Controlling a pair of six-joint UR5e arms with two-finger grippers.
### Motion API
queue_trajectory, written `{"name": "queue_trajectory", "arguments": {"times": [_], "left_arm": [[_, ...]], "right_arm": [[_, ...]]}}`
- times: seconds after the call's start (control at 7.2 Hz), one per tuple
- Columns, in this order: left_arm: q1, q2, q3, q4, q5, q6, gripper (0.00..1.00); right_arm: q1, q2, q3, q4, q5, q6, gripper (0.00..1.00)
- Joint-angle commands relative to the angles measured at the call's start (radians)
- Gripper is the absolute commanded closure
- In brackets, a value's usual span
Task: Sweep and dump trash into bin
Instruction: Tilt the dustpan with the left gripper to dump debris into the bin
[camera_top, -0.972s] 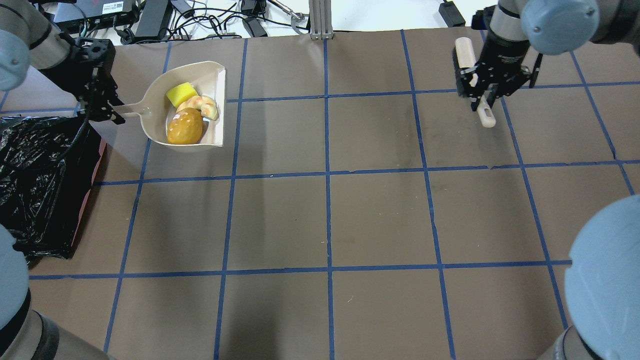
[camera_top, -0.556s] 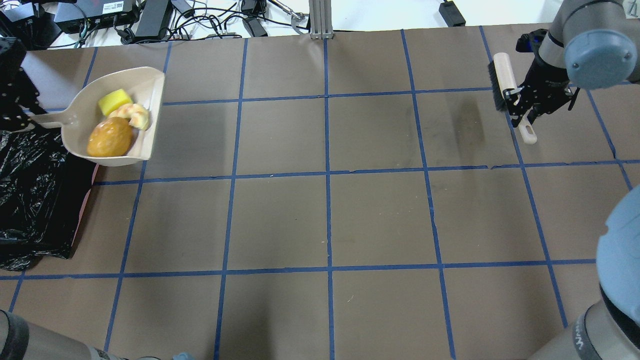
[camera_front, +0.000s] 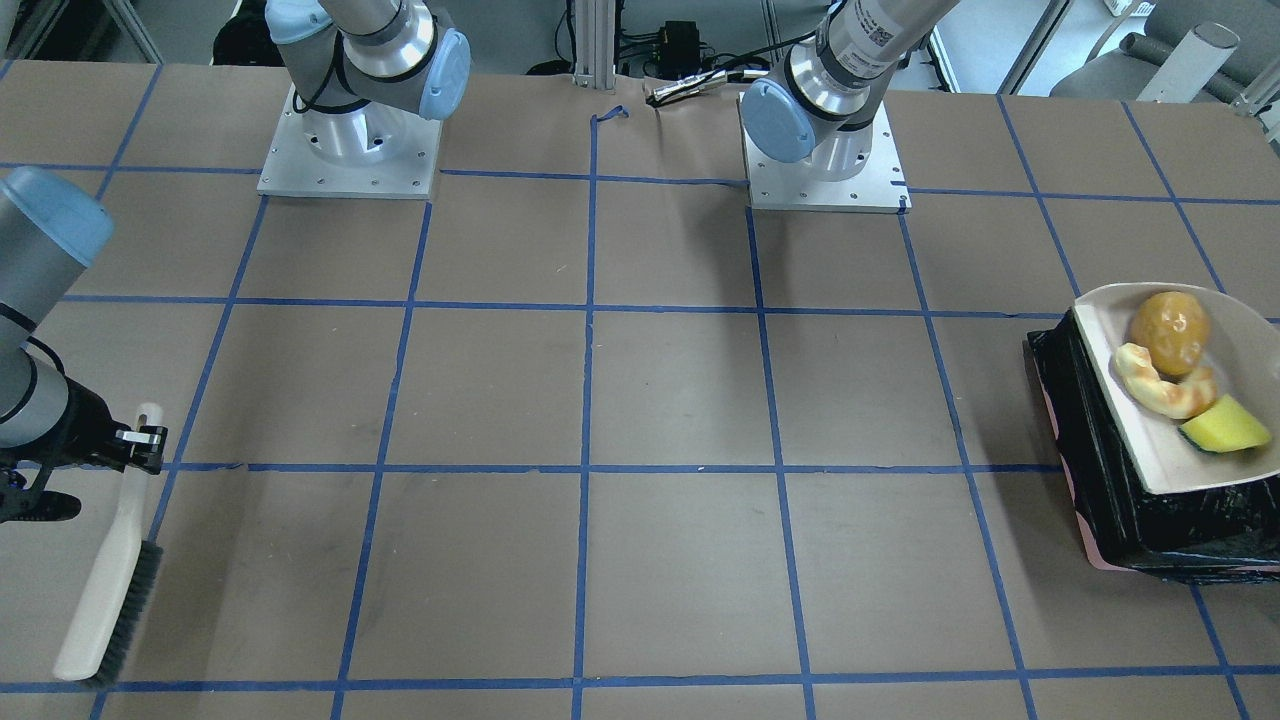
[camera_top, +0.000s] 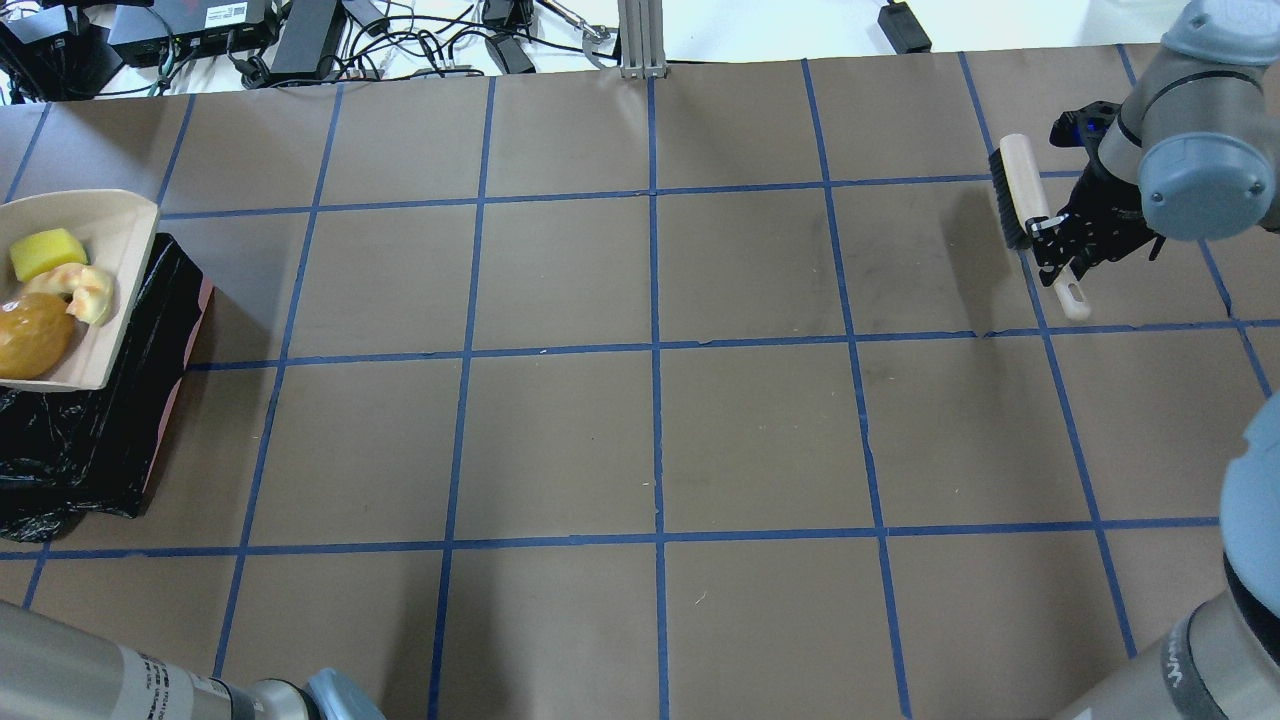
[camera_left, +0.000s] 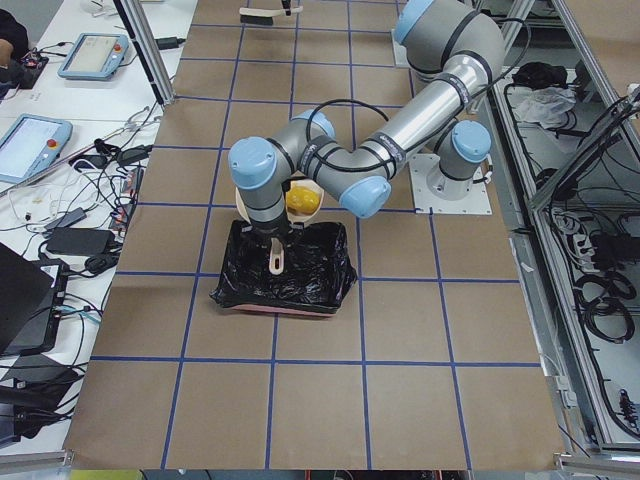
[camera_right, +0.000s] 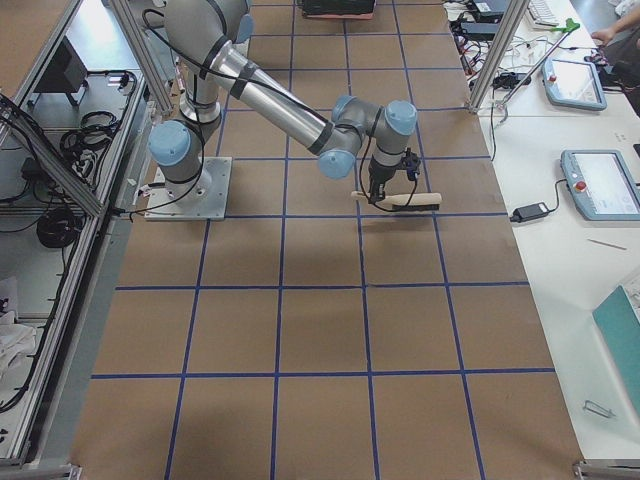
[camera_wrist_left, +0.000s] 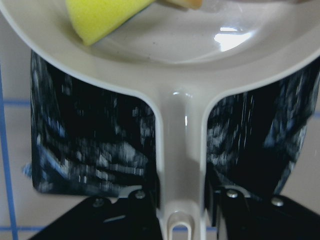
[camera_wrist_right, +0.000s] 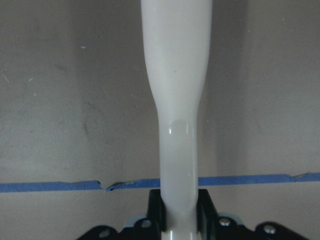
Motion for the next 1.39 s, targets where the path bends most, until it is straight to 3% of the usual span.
{"name": "queue_trajectory", "arguments": {"times": [0.0,0.42,0.56,0.83,1.25], "left_arm": [[0.046,-0.063,0.024,0.185,0.091,0.123,1.00],[-0.076,-0.012,-0.022,0.256,0.425,0.052,1.00],[-0.091,-0.007,-0.065,0.335,0.534,-0.005,1.00],[-0.158,0.024,-0.161,0.461,0.619,-0.021,1.00],[-0.164,0.035,-0.180,0.480,0.636,-0.028,1.00]], "right_arm": [[0.006,-0.006,0.005,0.036,0.001,-0.001,1.00],[0.006,0.003,-0.001,0.034,0.002,-0.001,1.00],[0.006,0.003,-0.001,0.036,0.001,0.000,1.00],[0.006,0.005,-0.001,0.036,-0.001,0.000,1.00],[0.007,0.014,-0.001,0.036,0.002,0.022,1.00]]}}
